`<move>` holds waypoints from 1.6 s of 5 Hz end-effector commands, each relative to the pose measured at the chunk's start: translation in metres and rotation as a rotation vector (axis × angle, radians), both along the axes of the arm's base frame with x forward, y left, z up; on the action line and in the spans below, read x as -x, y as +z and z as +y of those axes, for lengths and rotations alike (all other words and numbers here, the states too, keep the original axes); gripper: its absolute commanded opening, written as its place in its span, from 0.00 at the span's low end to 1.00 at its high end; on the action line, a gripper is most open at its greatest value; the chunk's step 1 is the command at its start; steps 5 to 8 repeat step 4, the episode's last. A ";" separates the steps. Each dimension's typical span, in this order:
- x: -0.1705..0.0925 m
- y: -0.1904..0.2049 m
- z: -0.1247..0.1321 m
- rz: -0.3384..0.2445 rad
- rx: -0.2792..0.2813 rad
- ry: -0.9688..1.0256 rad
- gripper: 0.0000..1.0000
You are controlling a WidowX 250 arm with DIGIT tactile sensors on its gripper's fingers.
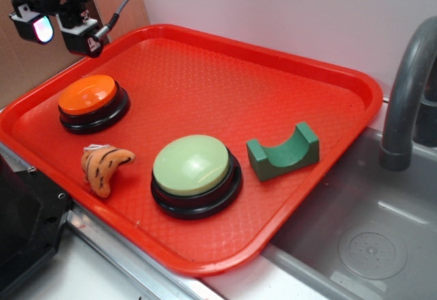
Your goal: Push the orange button.
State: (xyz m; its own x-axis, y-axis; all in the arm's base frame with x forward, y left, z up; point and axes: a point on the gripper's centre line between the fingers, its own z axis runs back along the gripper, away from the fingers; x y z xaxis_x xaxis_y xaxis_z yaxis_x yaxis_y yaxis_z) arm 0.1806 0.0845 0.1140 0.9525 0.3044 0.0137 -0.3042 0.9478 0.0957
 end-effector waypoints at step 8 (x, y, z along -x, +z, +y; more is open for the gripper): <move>-0.005 0.039 0.005 -0.084 0.051 0.027 1.00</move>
